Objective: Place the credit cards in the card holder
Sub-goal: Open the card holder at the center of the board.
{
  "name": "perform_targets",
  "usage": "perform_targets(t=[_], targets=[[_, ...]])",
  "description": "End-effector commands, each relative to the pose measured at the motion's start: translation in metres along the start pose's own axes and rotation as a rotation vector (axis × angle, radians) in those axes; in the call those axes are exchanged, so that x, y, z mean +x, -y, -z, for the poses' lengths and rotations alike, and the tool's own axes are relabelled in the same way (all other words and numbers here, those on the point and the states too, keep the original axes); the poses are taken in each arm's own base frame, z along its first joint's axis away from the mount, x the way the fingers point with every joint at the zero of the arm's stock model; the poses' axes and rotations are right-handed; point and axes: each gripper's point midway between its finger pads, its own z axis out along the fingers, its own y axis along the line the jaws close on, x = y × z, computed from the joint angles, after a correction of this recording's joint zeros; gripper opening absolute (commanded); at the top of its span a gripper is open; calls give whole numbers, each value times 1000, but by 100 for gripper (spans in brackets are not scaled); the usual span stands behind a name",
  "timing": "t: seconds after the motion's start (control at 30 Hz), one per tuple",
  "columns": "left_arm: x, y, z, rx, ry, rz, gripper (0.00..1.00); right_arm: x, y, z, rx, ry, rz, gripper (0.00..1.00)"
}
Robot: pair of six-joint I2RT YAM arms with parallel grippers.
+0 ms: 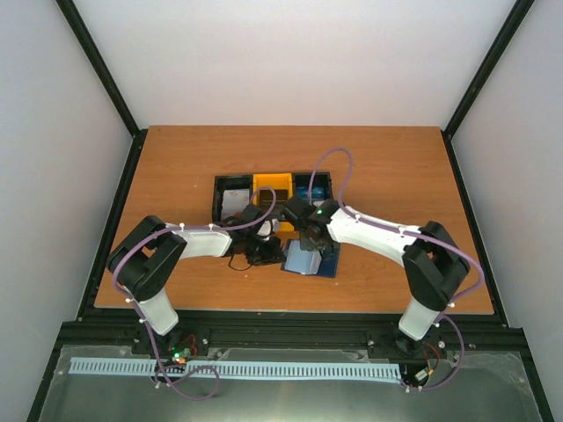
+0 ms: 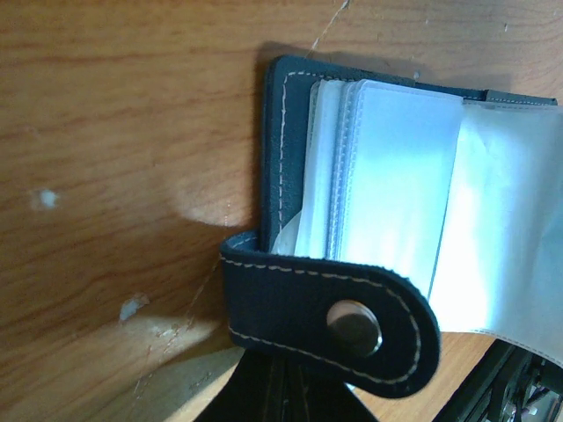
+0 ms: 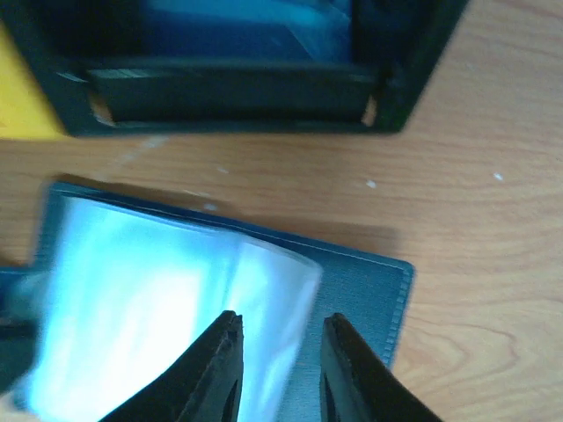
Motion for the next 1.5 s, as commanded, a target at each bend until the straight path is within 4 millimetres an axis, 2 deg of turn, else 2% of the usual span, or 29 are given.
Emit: perform_targets(t=[0.0,0.27,0.37,0.5,0.6,0.67,0.77,0.9,1.0,1.1,1.3,1.47], targets=[[13,-21,0,-78,-30,14,1,-19,-31,20,-191,64,-10,23],[12,-19,1,-74,-26,12,1,-9,-64,20,-354,-5,-5,15],[12,-20,1,-75,-27,13,1,1,-59,4,-288,-63,-33,12],[11,-19,1,-75,-22,10,1,18,-39,-18,-151,-127,-50,9],[12,-19,2,-75,-22,10,1,26,-29,-25,-99,-143,-55,14],[12,-19,2,-76,-21,10,1,28,-27,-29,-92,-145,-57,22],[12,-20,2,-76,-23,11,1,32,-31,-34,-109,-158,-57,31],[12,-19,4,-75,-15,8,1,43,-35,-43,-130,-195,-67,47],[11,-17,7,-71,-5,3,1,53,-35,-50,-143,-217,-75,54],[10,-14,11,-63,7,-3,1,62,-33,-56,-154,-238,-80,56],[-4,14,29,28,96,-73,4,75,-22,-68,-113,-254,-53,56],[-15,38,52,82,179,-136,6,61,-21,-55,-140,-203,-15,56]])
